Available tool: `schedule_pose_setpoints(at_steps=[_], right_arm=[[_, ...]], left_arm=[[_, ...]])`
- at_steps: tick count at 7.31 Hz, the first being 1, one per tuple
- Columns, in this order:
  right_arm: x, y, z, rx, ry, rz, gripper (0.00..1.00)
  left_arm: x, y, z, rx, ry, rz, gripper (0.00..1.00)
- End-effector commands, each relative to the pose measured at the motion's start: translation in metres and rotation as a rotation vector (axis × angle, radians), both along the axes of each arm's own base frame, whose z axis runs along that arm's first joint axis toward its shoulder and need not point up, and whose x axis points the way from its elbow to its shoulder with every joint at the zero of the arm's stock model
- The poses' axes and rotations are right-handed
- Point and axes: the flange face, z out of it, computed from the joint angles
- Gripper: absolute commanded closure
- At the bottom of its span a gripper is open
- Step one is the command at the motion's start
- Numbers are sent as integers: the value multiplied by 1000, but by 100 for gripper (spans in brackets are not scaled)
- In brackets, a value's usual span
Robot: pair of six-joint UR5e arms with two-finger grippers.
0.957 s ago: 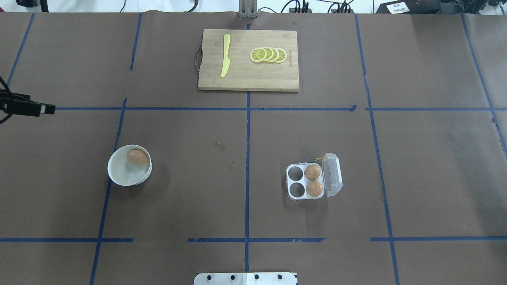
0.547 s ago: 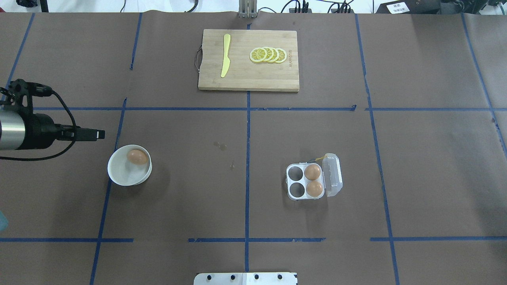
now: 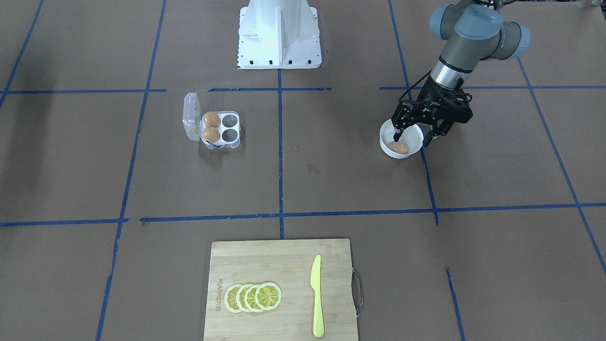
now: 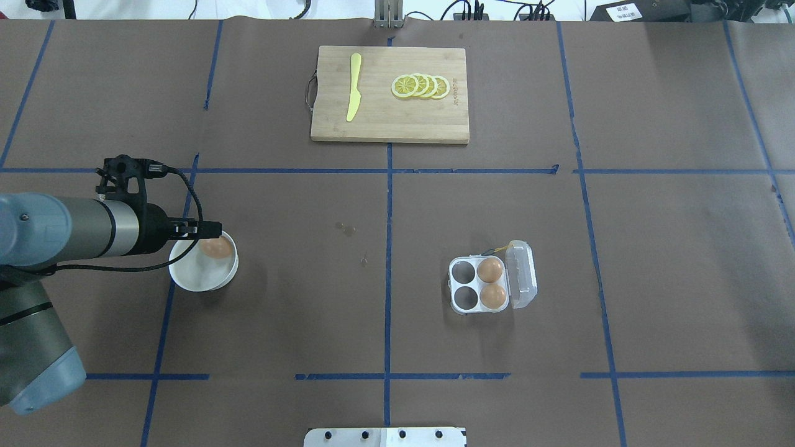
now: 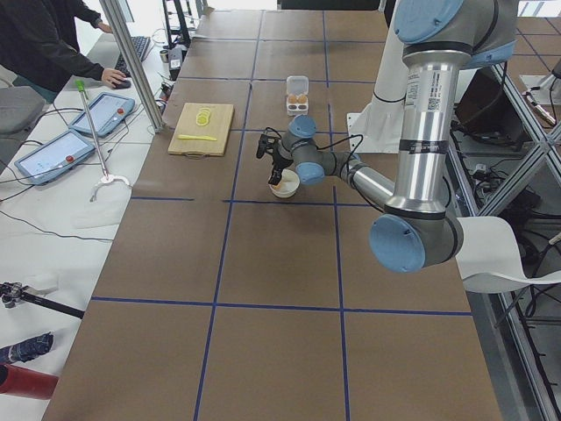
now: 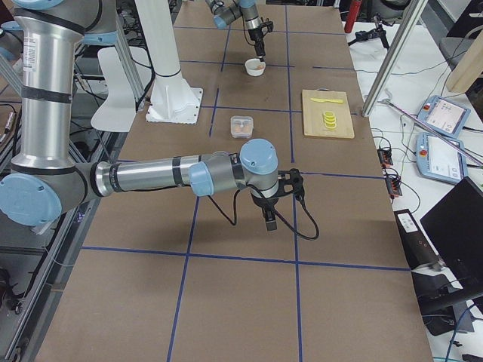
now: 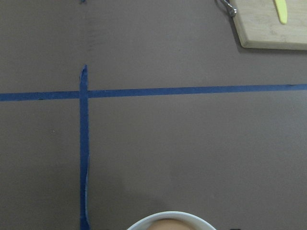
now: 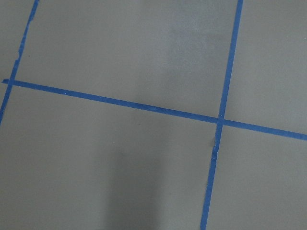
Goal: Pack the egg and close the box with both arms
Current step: 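Move the left gripper over the white bowl holding the brown egg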
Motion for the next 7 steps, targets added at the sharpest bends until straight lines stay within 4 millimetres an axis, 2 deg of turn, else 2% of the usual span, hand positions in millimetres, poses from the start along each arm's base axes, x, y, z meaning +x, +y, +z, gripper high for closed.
schedule_pose_setpoints(at_steps=[1, 4, 7], right_arm=[[0, 1, 3, -5, 2, 0, 0], [0, 1, 3, -5, 2, 0, 0], [0, 1, 3, -5, 2, -1, 0]], left_arm=[[20, -1, 8, -18, -38, -6, 21], [19, 2, 4, -5, -32, 5, 20], [28, 14, 14, 2, -53, 44, 20]])
